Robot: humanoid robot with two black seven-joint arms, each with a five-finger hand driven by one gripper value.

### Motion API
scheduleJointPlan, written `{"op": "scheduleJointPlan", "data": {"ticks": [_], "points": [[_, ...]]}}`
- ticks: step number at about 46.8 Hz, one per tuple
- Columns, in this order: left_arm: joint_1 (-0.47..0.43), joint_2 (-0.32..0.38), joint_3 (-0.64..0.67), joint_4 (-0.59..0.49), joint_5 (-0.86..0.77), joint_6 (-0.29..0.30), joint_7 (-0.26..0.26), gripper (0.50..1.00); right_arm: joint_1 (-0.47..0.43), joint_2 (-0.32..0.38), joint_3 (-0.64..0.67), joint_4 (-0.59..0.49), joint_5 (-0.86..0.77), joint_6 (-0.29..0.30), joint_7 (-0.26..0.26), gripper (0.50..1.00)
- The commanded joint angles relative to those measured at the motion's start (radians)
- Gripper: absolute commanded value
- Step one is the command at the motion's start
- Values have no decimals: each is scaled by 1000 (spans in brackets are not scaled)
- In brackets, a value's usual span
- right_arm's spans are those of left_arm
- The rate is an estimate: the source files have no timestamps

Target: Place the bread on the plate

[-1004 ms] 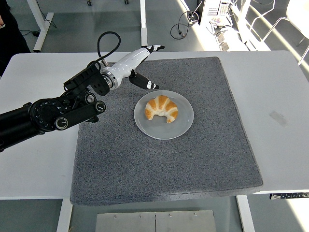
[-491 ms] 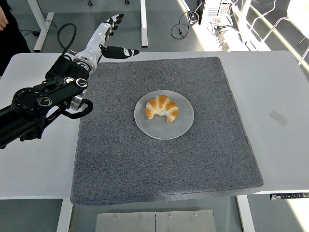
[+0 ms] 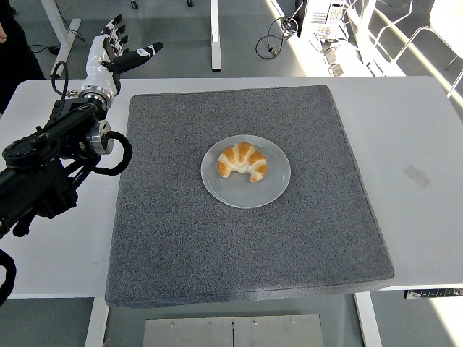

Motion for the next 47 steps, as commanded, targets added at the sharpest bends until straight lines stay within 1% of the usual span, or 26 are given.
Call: {"op": "scheduleJointPlan", "data": {"ticks": [1,5,10,18,21,25,27,29,33,39,47], "points": [[3,-27,-20,26,-30,-26,-2,963,-1,0,-1,0,0,0,0,1000],[26,-38,-60,39,-66,-69,-13,963,-1,0,-1,0,0,0,0,1000],[46,-43,-118,60,-104,-149,-36,961,1,0,-1,0,0,2,0,1000],[46,-64,-181,100,-135,-241,-52,961,-1,0,-1,0,0,2,0,1000],[51,-66,-212,106,-136,-292,-73,963,-1,0,-1,0,0,0,0,1000],[77,-64,-255,126,-144,-375,-102,963,-1,0,-1,0,0,0,0,1000],[80,-66,-269,141,-148,-411,-108,963,1,0,-1,0,0,0,0,1000],[84,-66,-276,158,-152,-436,-108,963,1,0,-1,0,0,0,0,1000],[86,-66,-285,187,-164,-458,-110,963,1,0,-1,2,0,2,0,1000],[88,-64,-287,212,-181,-462,-111,963,2,0,2,3,0,5,0,1000],[88,-61,-287,215,-181,-464,-110,963,2,0,1,2,0,3,0,1000]]}}
